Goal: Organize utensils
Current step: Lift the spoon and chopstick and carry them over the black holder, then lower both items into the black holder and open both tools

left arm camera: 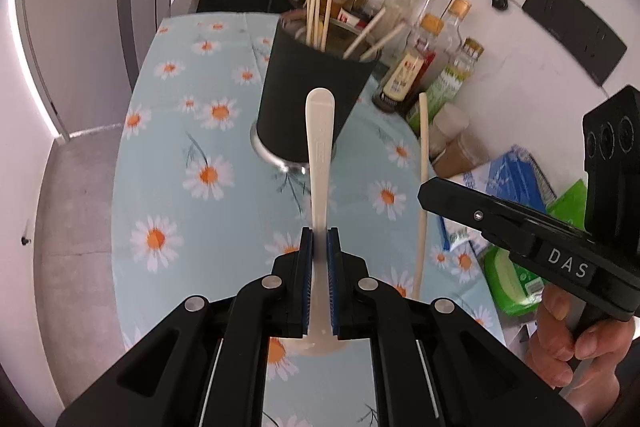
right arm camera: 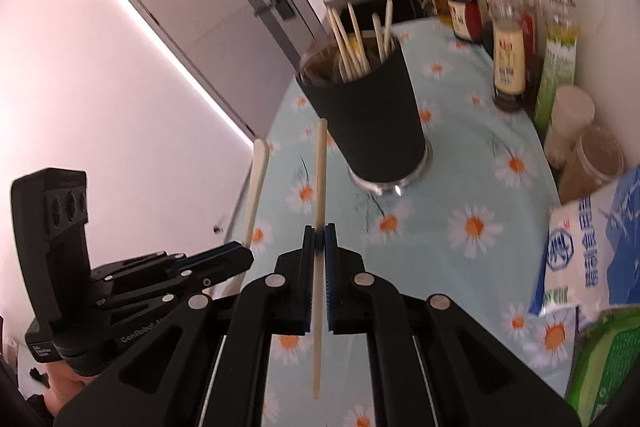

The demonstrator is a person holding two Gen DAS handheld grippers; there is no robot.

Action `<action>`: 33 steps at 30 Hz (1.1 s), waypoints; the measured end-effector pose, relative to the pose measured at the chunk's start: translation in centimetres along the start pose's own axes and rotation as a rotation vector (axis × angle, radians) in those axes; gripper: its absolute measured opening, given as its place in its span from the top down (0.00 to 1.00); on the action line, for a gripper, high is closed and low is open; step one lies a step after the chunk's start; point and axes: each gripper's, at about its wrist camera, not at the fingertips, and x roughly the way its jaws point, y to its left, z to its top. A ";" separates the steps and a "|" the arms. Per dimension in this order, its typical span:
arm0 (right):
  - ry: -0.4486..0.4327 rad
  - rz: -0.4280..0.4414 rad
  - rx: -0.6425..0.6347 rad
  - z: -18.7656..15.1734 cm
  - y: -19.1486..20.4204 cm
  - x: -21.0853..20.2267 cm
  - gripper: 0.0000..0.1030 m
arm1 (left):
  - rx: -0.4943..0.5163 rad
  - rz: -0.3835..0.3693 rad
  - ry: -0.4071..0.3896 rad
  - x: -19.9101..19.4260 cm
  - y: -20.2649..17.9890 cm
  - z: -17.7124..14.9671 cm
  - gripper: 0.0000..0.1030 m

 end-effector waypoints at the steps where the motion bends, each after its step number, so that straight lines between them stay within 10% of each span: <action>1: -0.023 0.001 -0.007 0.4 0.2 -0.2 0.94 | 0.002 -0.001 -0.007 -0.1 0.1 0.3 0.94; 33: -0.409 0.018 -0.100 14.6 2.3 -1.9 0.94 | 0.159 -0.234 -0.329 -2.1 0.3 14.1 0.94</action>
